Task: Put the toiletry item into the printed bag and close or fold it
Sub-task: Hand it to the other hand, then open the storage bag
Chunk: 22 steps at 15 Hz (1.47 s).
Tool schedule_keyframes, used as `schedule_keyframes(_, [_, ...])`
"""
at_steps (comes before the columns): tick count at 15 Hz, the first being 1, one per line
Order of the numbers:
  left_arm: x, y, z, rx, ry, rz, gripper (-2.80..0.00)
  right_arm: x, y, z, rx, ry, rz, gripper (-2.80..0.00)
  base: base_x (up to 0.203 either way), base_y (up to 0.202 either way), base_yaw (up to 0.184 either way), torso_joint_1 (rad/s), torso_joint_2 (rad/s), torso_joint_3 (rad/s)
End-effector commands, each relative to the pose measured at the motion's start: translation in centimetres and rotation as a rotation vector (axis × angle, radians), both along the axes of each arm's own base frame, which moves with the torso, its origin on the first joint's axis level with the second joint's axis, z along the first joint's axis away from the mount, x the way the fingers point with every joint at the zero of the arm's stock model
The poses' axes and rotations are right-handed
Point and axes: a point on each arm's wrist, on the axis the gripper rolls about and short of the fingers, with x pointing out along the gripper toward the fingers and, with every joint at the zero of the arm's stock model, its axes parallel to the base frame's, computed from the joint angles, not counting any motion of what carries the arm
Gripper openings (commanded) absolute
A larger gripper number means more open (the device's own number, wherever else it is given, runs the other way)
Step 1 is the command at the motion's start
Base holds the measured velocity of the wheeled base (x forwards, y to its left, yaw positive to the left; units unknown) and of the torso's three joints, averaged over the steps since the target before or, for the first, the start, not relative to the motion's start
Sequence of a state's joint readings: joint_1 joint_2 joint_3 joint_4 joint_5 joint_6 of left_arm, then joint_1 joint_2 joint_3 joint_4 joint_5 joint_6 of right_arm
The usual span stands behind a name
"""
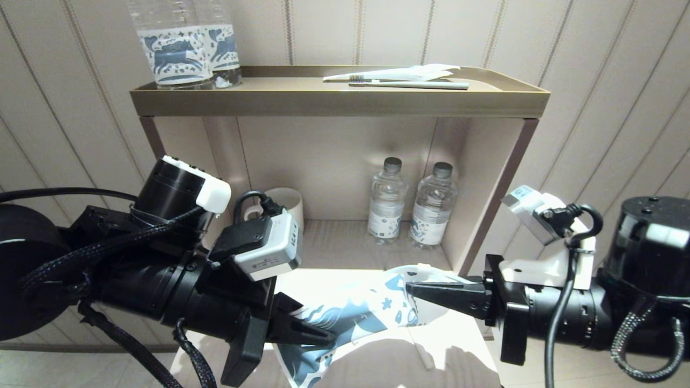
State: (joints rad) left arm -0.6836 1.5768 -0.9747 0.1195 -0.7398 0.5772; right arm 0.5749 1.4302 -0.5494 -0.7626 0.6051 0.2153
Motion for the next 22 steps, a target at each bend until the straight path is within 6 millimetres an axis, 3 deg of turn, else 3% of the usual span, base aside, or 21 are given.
schedule_keyframes(1, [0.0,0.0,-0.2,0.001,0.002,-0.002,0.00,0.0,0.0,0.1,0.004,-0.003,0.004,-2.80,0.000,0.000,0.000,0.000,0.00,0.000])
schedule_keyframes(5, [0.4,0.9,0.9,-0.037,-0.043,0.042,0.00,0.0,-0.2,0.0,0.002,-0.008,-0.003,-2.80,0.000,0.000,0.000,0.000,0.00,0.000])
schedule_keyframes(11, [0.1,1.6,6.8,-0.149,-0.168,0.088,0.00,-0.3,-0.2,-0.3,-0.005,-0.010,0.002,-2.80,0.000,0.000,0.000,0.000,0.00,0.000])
schedule_keyframes(13, [0.1,1.0,7.1,-0.125,-0.150,0.099,0.00,-0.4,-0.1,-0.3,-0.010,-0.014,0.010,-2.80,0.000,0.000,0.000,0.000,0.00,0.000])
schedule_keyframes(15, [0.3,-0.8,7.5,-0.117,-0.131,0.069,0.00,-0.5,-0.1,-0.5,-0.014,-0.011,0.014,-2.80,0.000,0.000,0.000,0.000,0.00,0.000])
schedule_keyframes(19, [1.6,-4.8,5.8,-0.053,-0.091,0.039,0.00,-0.8,0.1,-0.6,-0.015,-0.012,0.024,-2.80,0.000,0.000,0.000,0.000,0.00,0.000])
schedule_keyframes(22, [2.7,-6.9,5.7,-0.048,-0.062,0.037,0.00,-0.8,0.0,-0.6,-0.015,-0.013,0.022,-2.80,0.000,0.000,0.000,0.000,0.00,0.000])
